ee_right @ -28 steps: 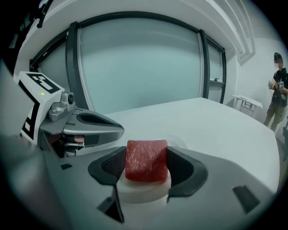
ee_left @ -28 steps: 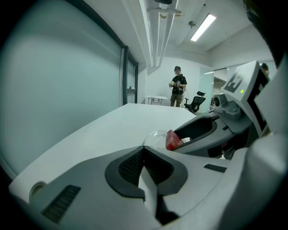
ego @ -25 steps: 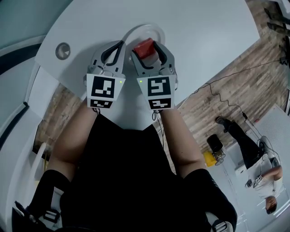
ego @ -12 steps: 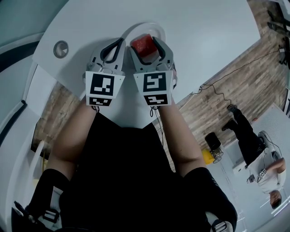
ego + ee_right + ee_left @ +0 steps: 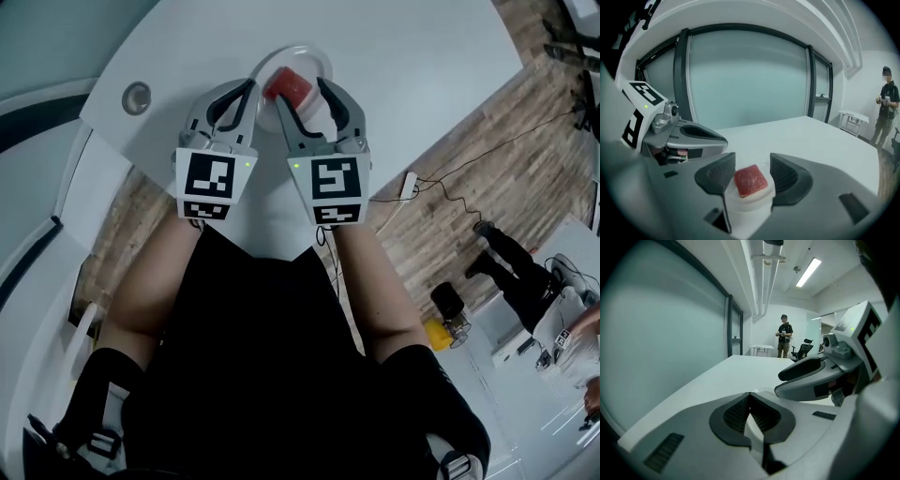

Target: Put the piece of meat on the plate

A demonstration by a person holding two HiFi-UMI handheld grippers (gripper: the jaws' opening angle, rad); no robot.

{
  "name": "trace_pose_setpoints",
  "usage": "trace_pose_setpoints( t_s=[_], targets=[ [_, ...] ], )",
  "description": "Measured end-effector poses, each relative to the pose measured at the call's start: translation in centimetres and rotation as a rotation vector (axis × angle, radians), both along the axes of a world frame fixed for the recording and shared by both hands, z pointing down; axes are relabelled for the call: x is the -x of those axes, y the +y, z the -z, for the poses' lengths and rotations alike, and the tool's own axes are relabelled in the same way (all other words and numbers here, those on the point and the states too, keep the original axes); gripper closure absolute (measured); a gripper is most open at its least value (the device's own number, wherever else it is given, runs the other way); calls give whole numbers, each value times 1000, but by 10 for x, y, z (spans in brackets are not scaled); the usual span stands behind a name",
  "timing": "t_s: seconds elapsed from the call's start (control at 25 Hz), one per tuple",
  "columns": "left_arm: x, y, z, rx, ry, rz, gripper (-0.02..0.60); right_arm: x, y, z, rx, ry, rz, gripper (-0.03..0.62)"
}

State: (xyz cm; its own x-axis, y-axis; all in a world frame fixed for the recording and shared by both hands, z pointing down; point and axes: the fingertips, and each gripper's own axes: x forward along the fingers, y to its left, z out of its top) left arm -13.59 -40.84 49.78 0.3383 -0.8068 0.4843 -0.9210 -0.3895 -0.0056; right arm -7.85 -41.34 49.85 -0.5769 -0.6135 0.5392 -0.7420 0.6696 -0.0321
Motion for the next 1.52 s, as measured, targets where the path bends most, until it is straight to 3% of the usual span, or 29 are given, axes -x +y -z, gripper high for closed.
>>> trace_pose_setpoints(
  t_s=[0.16,0.56,1.24,1.52],
  targets=[
    [-13,11,28,-53,-9,-14,578,-17,10,30,-45,-63,-32,376],
    [-42,57,102,-205,-3,-12,578,-50,53,110,-242,-208,-88,588],
    [-70,114,195,-401,43,22,578,-76,107,198,-431,-334,-57,591],
    [-80,122,207,-412,44,12,578,-82,116,215,-465,-354,-39,591]
  ],
)
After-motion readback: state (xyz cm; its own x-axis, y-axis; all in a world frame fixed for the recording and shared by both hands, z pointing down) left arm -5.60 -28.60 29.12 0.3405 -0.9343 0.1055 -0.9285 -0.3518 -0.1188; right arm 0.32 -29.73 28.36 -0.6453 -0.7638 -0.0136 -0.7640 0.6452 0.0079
